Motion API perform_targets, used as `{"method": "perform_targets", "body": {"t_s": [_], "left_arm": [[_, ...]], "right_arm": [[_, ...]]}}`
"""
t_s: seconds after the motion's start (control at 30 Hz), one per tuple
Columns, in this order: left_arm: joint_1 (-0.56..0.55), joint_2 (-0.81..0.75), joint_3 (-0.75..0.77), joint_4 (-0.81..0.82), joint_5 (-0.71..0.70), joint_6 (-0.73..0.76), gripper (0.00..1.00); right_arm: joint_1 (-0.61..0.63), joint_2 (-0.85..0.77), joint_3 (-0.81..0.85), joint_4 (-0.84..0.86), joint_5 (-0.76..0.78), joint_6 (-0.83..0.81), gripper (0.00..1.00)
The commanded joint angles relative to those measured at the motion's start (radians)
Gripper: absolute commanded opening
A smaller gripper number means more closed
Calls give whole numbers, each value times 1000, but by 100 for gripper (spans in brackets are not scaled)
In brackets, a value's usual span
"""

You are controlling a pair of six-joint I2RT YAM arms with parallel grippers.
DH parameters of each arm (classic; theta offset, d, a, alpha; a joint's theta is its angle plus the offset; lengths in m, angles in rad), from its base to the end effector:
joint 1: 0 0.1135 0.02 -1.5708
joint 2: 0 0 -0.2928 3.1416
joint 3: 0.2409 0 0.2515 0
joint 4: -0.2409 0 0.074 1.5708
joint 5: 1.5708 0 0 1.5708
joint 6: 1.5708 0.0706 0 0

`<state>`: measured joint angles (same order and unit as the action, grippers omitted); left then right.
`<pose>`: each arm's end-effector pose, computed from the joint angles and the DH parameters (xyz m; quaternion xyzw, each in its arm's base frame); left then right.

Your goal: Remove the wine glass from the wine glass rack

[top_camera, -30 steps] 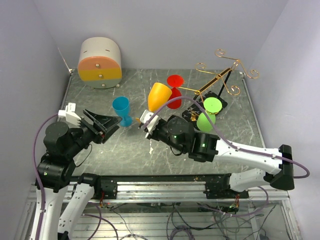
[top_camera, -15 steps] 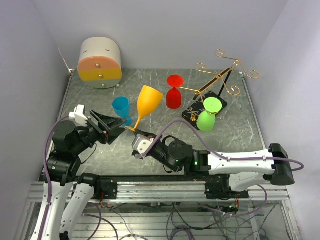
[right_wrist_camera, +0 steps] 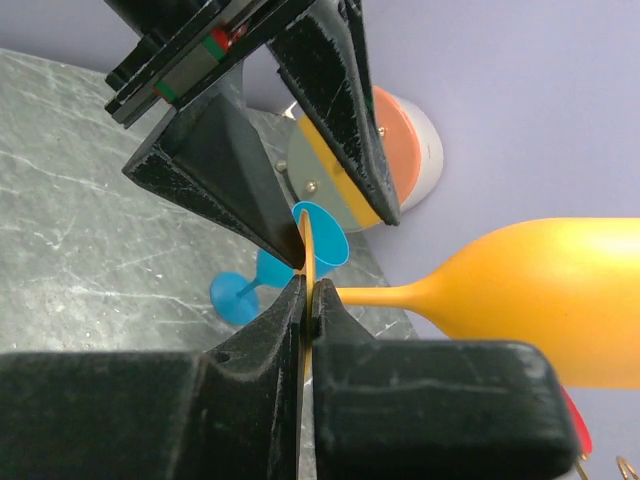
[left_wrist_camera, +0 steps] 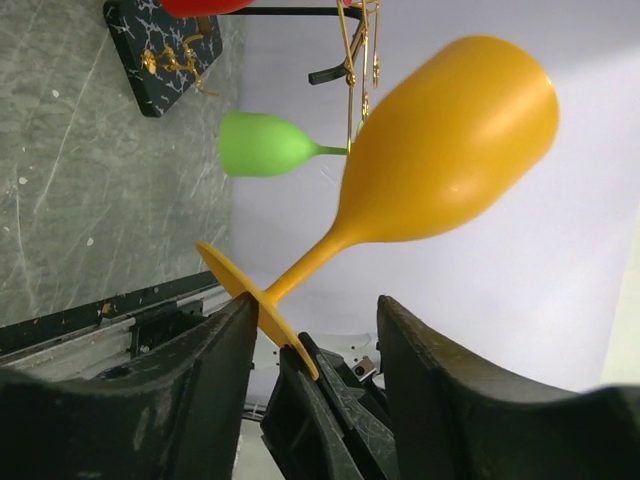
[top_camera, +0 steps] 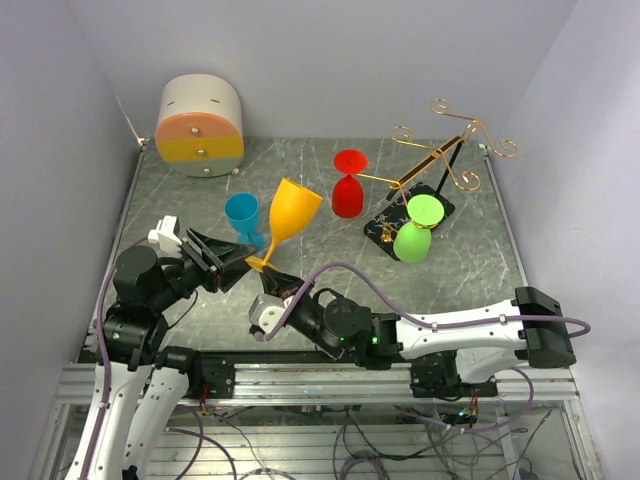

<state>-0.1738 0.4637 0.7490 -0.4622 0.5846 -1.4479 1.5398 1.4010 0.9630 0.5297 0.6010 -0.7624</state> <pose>0.0981 -0.0568 0.3474 -0.2881 0.7003 -0.5978 0.2633 0.0507 0.3474 0.3649 -0.4988 0.4620 0.0828 0.7286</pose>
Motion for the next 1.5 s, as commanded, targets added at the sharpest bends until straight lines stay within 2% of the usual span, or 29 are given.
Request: {"method": "perform_targets", "body": {"t_s": [0.0,0.13,0.23,0.27,0.3,0.4,0.47,0.6,0.77,0.87,0.93,1.0,1.07,1.13,1.2,1.37,1.47], "left_arm": [[2,-20,-25,102,73,-30,55],[2,-25,-52,157,79,-22,35],[2,-28,-75,184,82,-12,16],[2,-30,-83,187,80,-8,9],[2,-34,-90,188,77,-3,7],[2,-45,-115,201,67,3,7],[2,-59,-129,202,53,11,7],[2,-91,-128,145,-11,72,7],[2,-142,-122,80,-102,150,7],[2,-178,-128,59,-147,179,7],[2,-201,-127,37,-174,208,7],[2,-220,-124,21,-194,236,7],[2,-239,-125,10,-202,259,7],[2,-253,-123,1,-209,278,7],[2,-263,-115,-22,-217,296,7],[2,-273,-89,-80,-239,341,7],[2,-279,-81,-104,-250,359,7]], "right_arm": [[27,14,-14,56,-21,-26,0],[38,0,-25,36,-18,-14,0],[41,-19,-28,-7,-13,11,0],[43,-28,-28,-23,-9,22,3],[46,-36,-26,-47,-1,35,8],[54,-66,-6,-144,35,93,25],[63,-95,6,-223,70,140,31],[81,-195,48,-454,121,296,34],[81,-317,188,-849,148,555,34],[81,-371,280,-1030,197,665,31],[81,-400,323,-1100,256,720,23],[80,-410,351,-1121,291,740,10],[75,-395,377,-1130,297,742,2],[55,-345,439,-1159,307,754,0],[-18,-292,498,-1177,258,754,0],[-401,-206,637,-1138,-137,767,0],[-506,-102,780,-1208,-314,818,0]]}}
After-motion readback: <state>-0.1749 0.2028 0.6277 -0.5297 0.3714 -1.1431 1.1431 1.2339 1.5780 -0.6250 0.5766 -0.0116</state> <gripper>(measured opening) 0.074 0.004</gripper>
